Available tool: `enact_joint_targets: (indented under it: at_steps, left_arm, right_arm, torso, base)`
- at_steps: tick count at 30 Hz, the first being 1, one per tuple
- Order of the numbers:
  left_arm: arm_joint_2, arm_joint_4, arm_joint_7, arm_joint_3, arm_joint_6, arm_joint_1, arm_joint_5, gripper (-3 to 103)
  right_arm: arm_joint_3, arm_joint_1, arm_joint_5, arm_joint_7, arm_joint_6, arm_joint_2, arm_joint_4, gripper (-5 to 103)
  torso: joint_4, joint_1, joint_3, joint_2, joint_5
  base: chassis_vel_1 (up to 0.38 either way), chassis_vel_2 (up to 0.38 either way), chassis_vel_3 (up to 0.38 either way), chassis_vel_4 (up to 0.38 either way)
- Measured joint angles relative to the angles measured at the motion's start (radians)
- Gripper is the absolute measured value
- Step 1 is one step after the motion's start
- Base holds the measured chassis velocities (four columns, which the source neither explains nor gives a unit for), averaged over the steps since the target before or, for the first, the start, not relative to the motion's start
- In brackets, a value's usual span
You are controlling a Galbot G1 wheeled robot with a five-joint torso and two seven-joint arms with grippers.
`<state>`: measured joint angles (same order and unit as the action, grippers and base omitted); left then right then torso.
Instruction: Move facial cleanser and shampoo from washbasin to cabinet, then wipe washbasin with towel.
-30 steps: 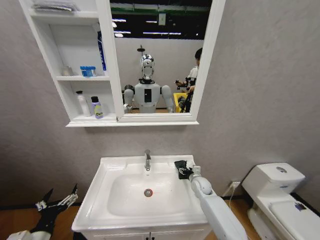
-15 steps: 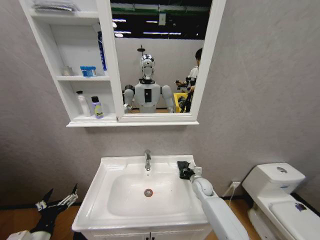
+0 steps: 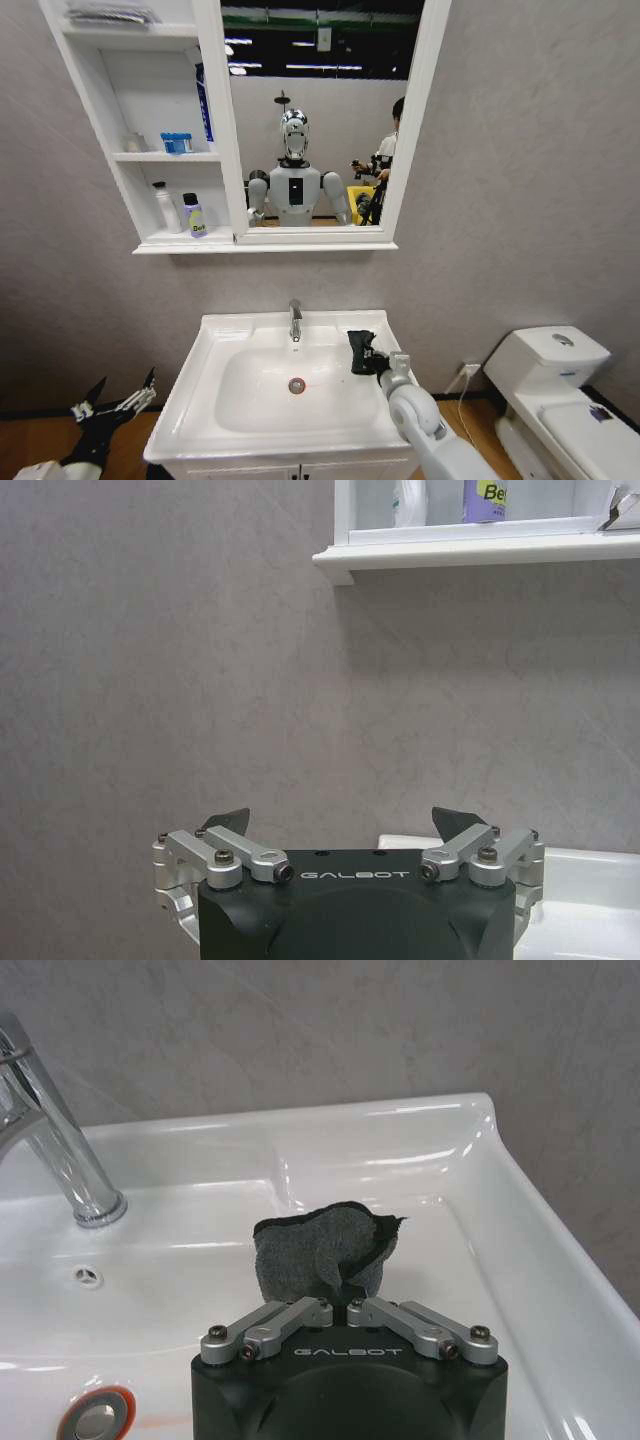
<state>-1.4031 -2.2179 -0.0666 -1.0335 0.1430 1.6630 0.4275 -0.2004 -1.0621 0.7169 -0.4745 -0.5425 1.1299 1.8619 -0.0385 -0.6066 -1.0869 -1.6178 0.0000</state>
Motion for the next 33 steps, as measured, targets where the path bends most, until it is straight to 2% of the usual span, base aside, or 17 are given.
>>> enact_joint_targets:
  at_steps: [6, 10, 17, 20, 33]
  left_arm:
    - [0.000, 0.000, 0.000, 0.000, 0.000, 0.000, 0.000, 100]
    - [0.000, 0.000, 0.000, 0.000, 0.000, 0.000, 0.000, 100]
    - [0.000, 0.000, 0.000, 0.000, 0.000, 0.000, 0.000, 100]
    - [0.000, 0.000, 0.000, 0.000, 0.000, 0.000, 0.000, 100]
    - [0.000, 0.000, 0.000, 0.000, 0.000, 0.000, 0.000, 100]
  right_arm:
    - [-0.008, 0.031, 0.064, 0.004, -0.027, 0.024, -0.098, 2]
    - [-0.001, 0.041, 0.062, 0.012, -0.028, 0.039, -0.129, 2]
    - [0.020, 0.056, 0.011, 0.032, -0.021, 0.084, -0.202, 2]
    - [0.034, 0.071, -0.036, 0.073, -0.007, 0.111, -0.259, 2]
    - [0.102, 0.129, -0.094, 0.133, 0.035, 0.186, -0.394, 2]
  torso:
    - [0.0001, 0.000, 0.000, 0.000, 0.0000]
    - [0.0002, 0.000, 0.000, 0.000, 0.0000]
    - [0.0002, 0.000, 0.000, 0.000, -0.0001]
    - [0.0002, 0.000, 0.000, 0.000, -0.0001]
    - [0.0001, 0.000, 0.000, 0.000, -0.0001]
  base:
    - [0.000, 0.000, 0.000, 0.000]
    - [0.000, 0.000, 0.000, 0.000]
    - [0.000, 0.000, 0.000, 0.000]
    - [0.000, 0.000, 0.000, 0.000]
    - [0.000, 0.000, 0.000, 0.000]
